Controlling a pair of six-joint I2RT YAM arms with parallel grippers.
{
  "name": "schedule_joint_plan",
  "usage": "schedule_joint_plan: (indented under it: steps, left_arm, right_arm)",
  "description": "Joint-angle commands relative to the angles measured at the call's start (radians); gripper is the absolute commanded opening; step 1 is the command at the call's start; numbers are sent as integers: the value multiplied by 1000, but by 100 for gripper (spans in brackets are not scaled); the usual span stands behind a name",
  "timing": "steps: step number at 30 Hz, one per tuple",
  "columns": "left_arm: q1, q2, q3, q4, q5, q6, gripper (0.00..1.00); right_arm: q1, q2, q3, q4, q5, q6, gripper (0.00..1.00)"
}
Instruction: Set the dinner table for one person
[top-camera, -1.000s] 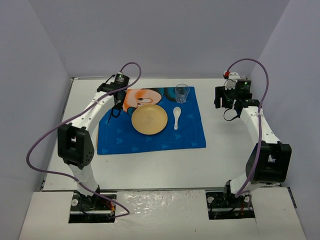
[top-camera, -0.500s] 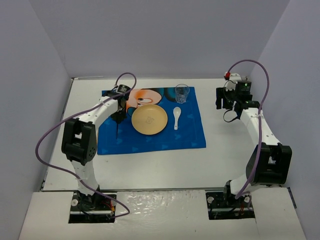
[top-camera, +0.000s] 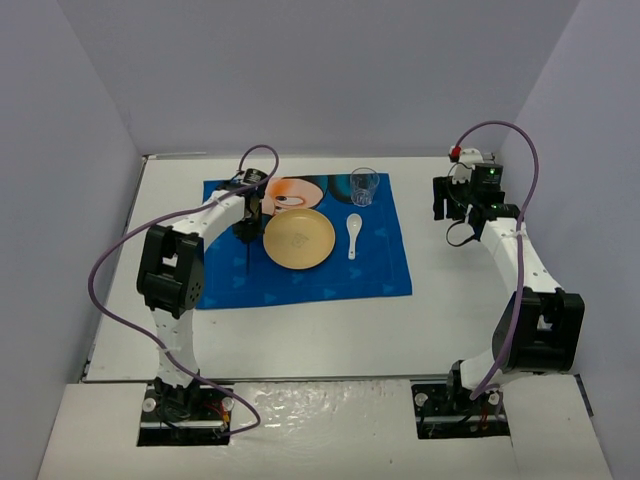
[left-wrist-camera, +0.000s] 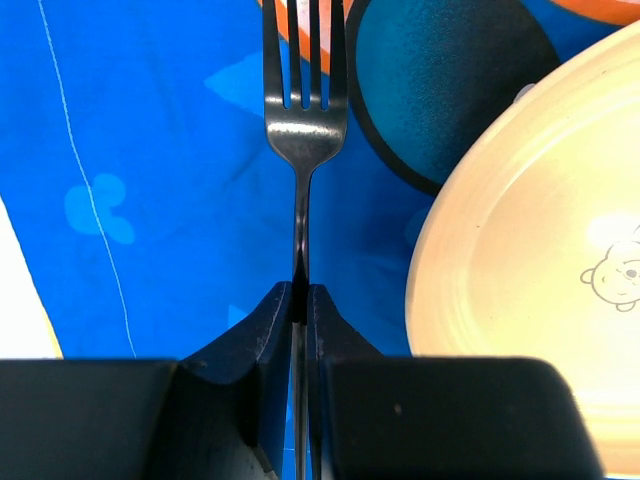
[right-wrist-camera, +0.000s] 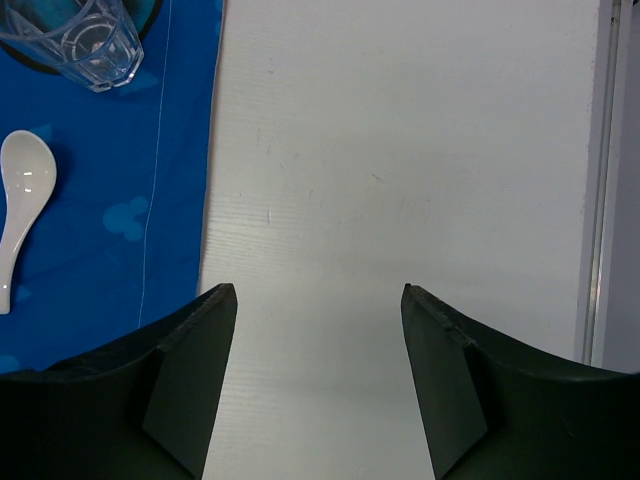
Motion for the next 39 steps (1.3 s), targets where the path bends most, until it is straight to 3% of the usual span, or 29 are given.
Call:
schedule_joint_plan:
  steps: [1,25,29,33,36,39]
  left_arm:
    - [-6,0,53,22,8,-25,0]
    - [3,21,11,103,-21,-36,0]
    - [8,33,-1,114,-38,-42,4]
    - [11,28,-12,122,-56,-38,43]
    - [14,22,-13,127,-52,-35,53]
    - [17,14,-13,131,-38,-28,54]
  right_arm:
    - [-7,-44,-1,60,19,-9,64]
    - [-15,-48,-3,61,9,-5,64]
    - [-14,-53,-8,59,10,-7,64]
    - [-15,-50,-8,61,7,-9,64]
    - [-16,-48,-8,61,7,-9,64]
    - [-15,-49,-8,61,6,-9,64]
